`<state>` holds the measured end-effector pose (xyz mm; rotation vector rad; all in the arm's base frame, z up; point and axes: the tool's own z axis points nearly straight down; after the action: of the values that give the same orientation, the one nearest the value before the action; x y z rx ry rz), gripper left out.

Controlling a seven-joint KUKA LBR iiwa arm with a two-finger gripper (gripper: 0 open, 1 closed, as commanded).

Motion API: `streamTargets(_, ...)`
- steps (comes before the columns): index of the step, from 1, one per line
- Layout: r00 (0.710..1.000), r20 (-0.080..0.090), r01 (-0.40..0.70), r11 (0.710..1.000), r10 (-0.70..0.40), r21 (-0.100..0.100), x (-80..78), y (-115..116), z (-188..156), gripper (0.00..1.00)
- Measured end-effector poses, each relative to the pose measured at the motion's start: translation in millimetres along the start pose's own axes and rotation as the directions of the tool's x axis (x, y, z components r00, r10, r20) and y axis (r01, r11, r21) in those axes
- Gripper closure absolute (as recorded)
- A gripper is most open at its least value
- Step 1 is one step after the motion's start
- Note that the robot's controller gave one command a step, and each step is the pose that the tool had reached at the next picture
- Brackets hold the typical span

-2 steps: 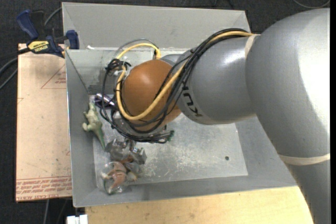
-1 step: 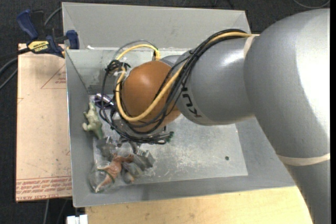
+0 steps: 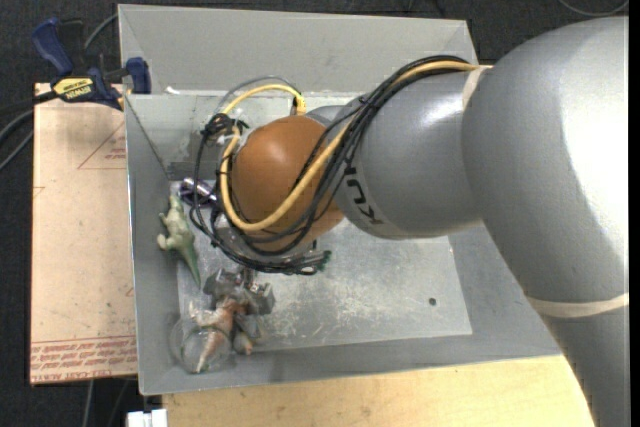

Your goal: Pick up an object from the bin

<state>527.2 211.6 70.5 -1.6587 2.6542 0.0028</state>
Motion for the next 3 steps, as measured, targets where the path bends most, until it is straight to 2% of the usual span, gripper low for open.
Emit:
streamTargets(1, 1.000, 0.000, 0.000, 1.000, 0.000, 0.000, 0.0, 0, 0, 1.00)
streamTargets(3, 1.000, 0.008, -0.026, 1.000, 0.026, 0.001, 12.6, 4, -1, 1.00)
